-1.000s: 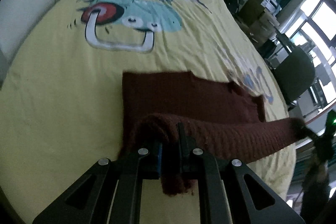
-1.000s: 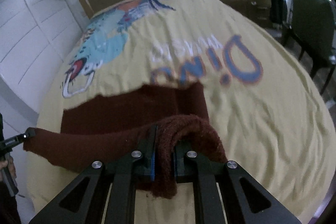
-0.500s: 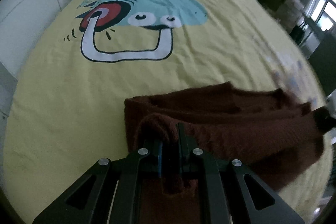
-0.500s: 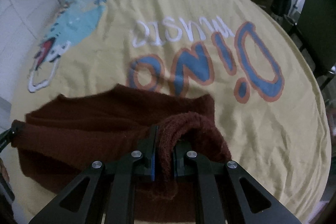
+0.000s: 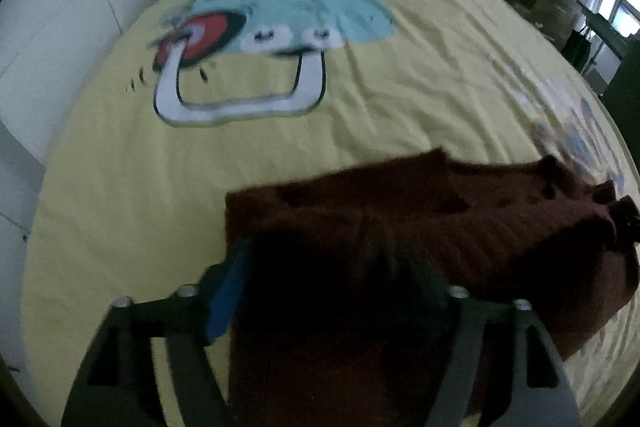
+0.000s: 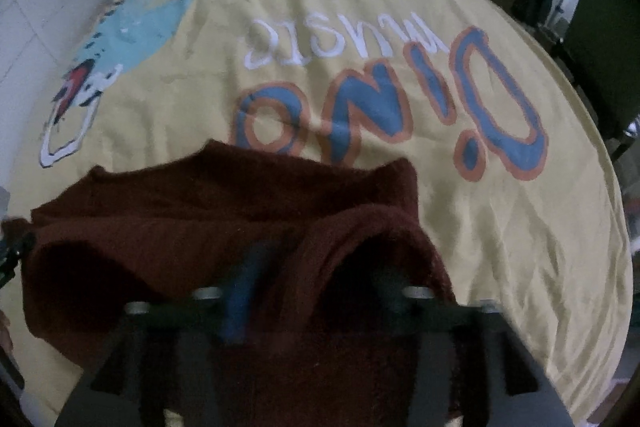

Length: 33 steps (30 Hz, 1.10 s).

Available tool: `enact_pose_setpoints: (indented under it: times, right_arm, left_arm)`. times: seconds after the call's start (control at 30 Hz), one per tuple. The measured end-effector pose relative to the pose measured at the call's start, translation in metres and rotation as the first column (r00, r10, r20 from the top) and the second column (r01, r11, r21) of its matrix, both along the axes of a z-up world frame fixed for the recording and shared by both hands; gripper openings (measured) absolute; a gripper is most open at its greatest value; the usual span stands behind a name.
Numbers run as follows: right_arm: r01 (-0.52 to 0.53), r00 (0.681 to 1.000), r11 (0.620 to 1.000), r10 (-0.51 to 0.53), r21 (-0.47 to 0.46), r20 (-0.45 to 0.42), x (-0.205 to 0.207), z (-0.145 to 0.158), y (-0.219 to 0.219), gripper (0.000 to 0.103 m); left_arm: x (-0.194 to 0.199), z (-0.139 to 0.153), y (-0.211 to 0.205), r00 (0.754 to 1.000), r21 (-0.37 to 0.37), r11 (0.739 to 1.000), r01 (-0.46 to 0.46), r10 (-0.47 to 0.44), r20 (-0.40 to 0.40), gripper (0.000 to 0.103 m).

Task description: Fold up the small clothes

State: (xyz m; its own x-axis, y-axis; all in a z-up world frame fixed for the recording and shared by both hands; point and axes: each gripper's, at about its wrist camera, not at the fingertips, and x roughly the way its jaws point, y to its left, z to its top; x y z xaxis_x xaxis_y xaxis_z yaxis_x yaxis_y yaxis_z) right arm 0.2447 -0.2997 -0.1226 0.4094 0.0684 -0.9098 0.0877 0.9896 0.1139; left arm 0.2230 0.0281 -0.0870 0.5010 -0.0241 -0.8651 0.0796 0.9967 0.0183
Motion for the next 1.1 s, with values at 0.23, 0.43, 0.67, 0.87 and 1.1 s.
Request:
enact_pose_setpoints:
  times: [0.23, 0.43, 0.67, 0.87, 1.1]
  right_arm:
    - [-0.068, 0.99, 0.998, 0.065, 0.02, 0.125, -0.026, 0.02, 0.027, 0.103]
    - [-0.155, 0.967, 0.988, 0.153, -0.006, 0.205, -0.051, 0.023, 0.064, 0.103]
    - [-0.197, 0.964, 0.979, 0.203, -0.05, 0.175, -0.078, -0.008, 0.102, 0.103]
    - [-0.199, 0.972, 0.977, 0.206, -0.076, 0.112, -0.095, -0.047, 0.095, 0.103]
    - [-0.133, 0.985, 0.988, 0.141, -0.084, 0.095, -0.092, -0.048, 0.056, 0.103]
  left_arm:
    - [-0.019, 0.019, -0.025, 0.996, -0.056, 0.996, 0.069, -0.066, 0.052, 0.102]
    - [-0.038, 0.017, -0.051, 0.991, -0.094, 0.989, 0.117, -0.111, 0.074, 0.102]
    - [-0.054, -0.019, -0.069, 0.988, -0.085, 0.984, 0.154, -0.152, 0.028, 0.102]
    - [-0.064, -0.06, -0.051, 0.99, -0.001, 0.991, 0.132, -0.132, -0.056, 0.102]
    - [-0.071, -0.063, -0.019, 0.99, -0.028, 0.991, 0.129, -0.131, -0.045, 0.102]
